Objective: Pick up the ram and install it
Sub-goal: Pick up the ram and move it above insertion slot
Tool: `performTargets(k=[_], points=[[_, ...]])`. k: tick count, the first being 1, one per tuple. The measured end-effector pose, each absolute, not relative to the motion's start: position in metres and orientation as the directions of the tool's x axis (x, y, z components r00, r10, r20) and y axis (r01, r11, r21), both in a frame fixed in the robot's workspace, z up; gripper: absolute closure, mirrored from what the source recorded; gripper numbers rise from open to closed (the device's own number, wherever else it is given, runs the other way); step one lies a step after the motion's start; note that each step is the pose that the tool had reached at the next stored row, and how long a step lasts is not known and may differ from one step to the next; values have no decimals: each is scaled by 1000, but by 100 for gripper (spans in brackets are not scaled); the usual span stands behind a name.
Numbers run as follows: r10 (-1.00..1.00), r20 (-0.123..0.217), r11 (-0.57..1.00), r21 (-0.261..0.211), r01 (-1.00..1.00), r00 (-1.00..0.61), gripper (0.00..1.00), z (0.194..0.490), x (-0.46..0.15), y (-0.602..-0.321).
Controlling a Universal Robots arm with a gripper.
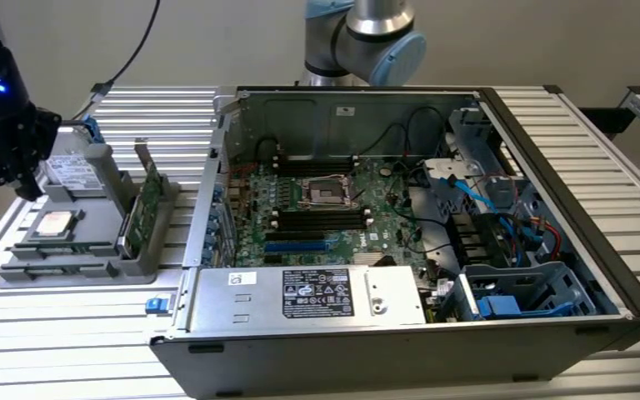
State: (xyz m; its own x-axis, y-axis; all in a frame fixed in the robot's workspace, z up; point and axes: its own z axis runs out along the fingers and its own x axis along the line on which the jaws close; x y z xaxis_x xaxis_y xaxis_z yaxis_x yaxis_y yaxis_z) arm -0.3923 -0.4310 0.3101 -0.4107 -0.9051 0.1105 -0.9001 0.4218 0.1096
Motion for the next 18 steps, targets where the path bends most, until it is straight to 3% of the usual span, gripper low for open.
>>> performTargets(k=[18], points=[[-989, 105, 111, 80, -991, -102, 90, 301, -392, -431]])
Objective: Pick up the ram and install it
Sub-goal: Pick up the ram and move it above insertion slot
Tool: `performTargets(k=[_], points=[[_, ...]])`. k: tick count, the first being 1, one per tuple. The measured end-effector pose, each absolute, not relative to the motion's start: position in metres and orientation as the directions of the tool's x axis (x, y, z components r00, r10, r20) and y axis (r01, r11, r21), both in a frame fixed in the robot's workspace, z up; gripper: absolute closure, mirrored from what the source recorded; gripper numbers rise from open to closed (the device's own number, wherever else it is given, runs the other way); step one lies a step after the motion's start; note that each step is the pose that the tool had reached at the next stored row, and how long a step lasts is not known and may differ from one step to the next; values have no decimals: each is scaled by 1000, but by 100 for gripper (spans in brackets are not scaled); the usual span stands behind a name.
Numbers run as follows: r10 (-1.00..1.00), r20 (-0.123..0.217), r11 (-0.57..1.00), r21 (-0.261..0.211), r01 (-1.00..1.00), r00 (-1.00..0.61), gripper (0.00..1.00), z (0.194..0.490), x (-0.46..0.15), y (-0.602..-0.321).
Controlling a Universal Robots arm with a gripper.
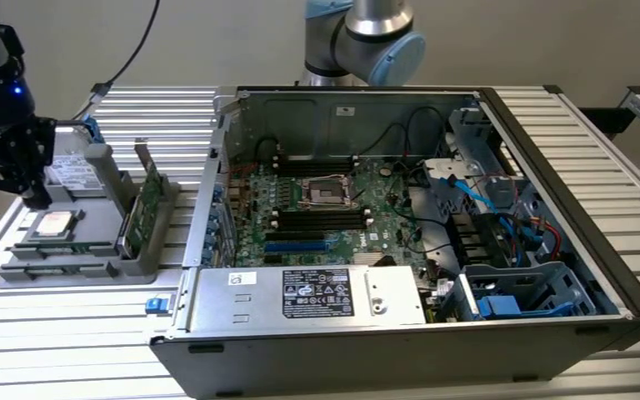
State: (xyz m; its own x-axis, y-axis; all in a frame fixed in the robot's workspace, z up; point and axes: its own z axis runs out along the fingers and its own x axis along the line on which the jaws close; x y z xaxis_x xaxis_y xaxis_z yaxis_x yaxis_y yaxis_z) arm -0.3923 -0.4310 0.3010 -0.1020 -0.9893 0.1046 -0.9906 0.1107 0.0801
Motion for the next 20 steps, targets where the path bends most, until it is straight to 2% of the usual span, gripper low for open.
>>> performTargets(k=[7, 13, 17, 20], points=[[-995, 98, -6, 48, -999, 11, 90, 300, -392, -431], [-994, 64, -89, 40, -995, 91, 90, 300, -392, -431], [-992, 23, -124, 35, -992, 125, 90, 299, -393, -431], [-992, 17, -124, 34, -992, 125, 90, 299, -394, -431]])
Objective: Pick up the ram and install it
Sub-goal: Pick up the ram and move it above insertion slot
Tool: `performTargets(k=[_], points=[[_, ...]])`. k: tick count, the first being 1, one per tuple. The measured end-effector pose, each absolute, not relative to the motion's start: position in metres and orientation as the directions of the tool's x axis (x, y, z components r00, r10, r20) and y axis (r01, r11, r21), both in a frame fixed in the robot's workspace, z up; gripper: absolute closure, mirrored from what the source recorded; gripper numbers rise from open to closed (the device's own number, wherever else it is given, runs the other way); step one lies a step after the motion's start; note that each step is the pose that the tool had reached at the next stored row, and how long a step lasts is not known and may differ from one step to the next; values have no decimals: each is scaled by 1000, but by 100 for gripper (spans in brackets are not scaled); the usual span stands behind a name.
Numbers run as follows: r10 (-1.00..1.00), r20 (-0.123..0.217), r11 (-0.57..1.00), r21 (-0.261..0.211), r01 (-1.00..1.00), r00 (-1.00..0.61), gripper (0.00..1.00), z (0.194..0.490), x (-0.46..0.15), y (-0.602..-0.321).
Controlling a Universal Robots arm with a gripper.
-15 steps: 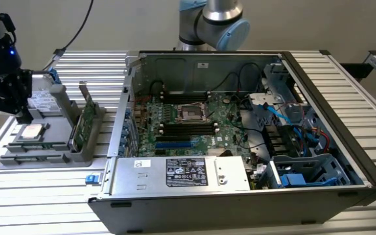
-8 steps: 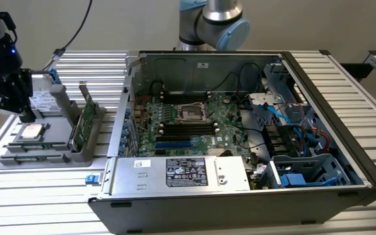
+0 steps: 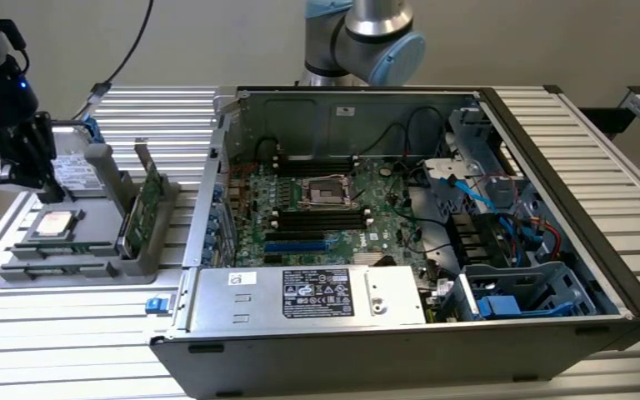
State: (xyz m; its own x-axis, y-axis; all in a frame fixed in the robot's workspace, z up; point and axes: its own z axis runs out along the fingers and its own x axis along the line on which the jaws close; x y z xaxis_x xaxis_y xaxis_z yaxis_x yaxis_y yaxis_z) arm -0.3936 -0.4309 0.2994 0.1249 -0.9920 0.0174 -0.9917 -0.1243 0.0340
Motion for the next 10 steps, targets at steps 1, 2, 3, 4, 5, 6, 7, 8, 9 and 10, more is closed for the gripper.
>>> performTargets(k=[1, 2, 3, 4, 5, 6, 7, 8, 9, 10], points=[[-992, 17, -124, 34, -992, 125, 88, 299, -394, -431], [-992, 17, -124, 34, -992, 125, 88, 299, -394, -431], [-992, 17, -124, 34, -992, 125, 82, 299, -394, -431], [-992, 17, -124, 34, -992, 125, 76, 299, -394, -431], [-992, 17, -124, 34, -992, 125, 76, 299, -394, -431], [-992, 17, -124, 34, -992, 125, 70, 299, -394, -431], [-992, 17, -124, 34, -992, 125, 64, 299, -394, -431], [-992, 17, -124, 34, -992, 125, 64, 299, -394, -431], [-992, 17, -121, 33, -992, 122, 58, 297, -395, -431], [-993, 18, -117, 32, -993, 118, 58, 296, -395, -431]])
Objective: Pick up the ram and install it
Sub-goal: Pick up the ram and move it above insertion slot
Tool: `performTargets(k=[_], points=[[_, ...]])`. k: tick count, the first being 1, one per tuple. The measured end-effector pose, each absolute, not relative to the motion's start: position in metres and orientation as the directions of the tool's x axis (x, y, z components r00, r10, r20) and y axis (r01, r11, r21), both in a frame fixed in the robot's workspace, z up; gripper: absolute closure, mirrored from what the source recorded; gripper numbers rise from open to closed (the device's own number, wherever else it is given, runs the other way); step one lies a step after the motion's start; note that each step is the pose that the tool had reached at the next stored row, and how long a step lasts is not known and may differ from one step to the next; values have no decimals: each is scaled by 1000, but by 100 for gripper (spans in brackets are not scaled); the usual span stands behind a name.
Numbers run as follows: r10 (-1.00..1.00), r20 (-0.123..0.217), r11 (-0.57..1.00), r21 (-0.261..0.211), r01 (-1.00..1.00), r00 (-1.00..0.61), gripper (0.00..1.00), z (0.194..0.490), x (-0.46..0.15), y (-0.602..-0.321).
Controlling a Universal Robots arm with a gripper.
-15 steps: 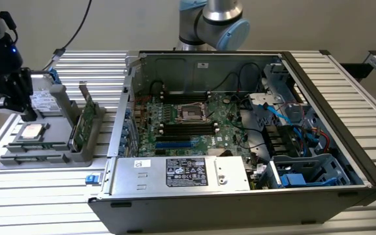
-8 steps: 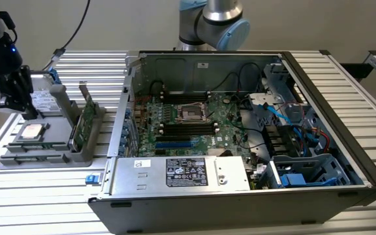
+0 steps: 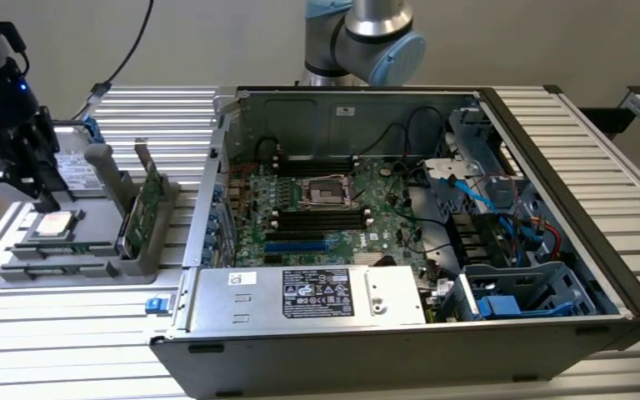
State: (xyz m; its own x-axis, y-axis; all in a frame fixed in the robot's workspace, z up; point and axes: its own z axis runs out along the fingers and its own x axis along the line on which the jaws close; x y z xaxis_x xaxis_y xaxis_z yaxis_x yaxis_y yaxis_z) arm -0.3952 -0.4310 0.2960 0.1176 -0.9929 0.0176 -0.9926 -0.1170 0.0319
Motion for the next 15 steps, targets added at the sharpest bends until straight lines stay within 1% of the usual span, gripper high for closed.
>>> performTargets(k=[9, 15], points=[[-998, 18, -60, 24, -998, 60, 58, 282, -398, -431], [-998, 19, -54, 19, -998, 54, 58, 272, -407, -432]])
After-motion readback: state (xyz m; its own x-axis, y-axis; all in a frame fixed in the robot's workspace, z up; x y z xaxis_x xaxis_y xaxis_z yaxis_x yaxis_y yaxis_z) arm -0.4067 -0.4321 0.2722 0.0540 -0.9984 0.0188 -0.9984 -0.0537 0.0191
